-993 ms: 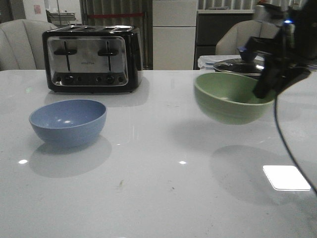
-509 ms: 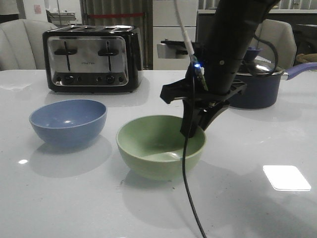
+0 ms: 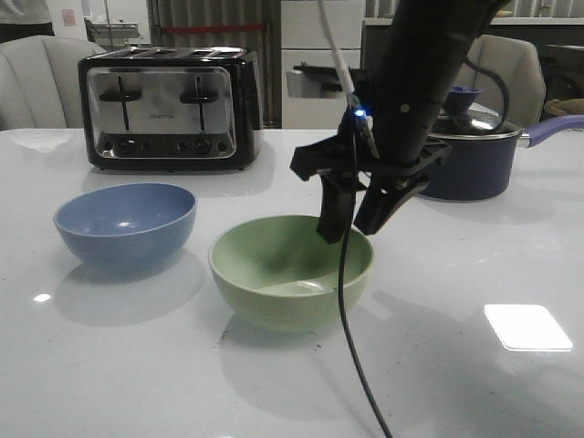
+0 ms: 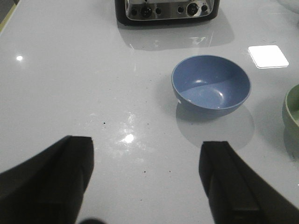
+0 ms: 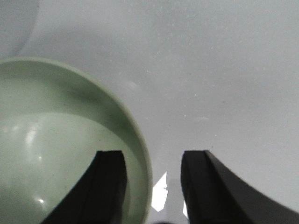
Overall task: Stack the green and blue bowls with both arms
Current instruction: 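Open the right gripper and withdraw it upward away from the bowl, then lower the left gripper onto the rim of the light blue bowl and grasp, then lift the blue bowl and lower it into the green bowl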
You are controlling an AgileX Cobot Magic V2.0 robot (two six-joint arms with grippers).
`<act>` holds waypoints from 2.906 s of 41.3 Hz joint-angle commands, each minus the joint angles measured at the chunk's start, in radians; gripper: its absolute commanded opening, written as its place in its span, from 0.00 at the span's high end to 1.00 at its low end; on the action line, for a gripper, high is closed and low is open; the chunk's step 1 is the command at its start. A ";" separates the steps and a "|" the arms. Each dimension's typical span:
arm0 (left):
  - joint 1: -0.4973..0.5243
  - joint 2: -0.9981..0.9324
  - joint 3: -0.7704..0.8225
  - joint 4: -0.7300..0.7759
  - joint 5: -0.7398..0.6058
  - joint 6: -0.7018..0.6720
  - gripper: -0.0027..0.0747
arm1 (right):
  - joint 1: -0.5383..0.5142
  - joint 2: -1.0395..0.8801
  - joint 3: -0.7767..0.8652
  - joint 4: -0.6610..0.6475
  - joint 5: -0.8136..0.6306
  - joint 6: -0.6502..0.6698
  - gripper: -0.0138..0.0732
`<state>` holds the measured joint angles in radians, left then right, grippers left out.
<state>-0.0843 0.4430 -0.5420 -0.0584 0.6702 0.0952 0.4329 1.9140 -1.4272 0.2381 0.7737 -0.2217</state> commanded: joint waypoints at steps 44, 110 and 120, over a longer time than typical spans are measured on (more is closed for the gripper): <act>-0.015 0.017 -0.030 -0.025 -0.084 -0.005 0.28 | 0.017 -1.176 0.764 -0.006 -0.122 -0.024 0.35; -0.093 1.427 -0.786 -0.178 -0.056 0.002 0.54 | 0.017 -1.181 0.764 -0.006 -0.111 -0.024 0.35; -0.093 1.425 -0.786 -0.165 -0.050 0.002 0.82 | 0.017 -1.181 0.764 -0.006 -0.111 -0.024 0.35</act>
<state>-0.1719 1.9195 -1.2990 -0.2191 0.6466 0.0986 0.4500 0.7401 -0.6363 0.2292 0.7202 -0.2342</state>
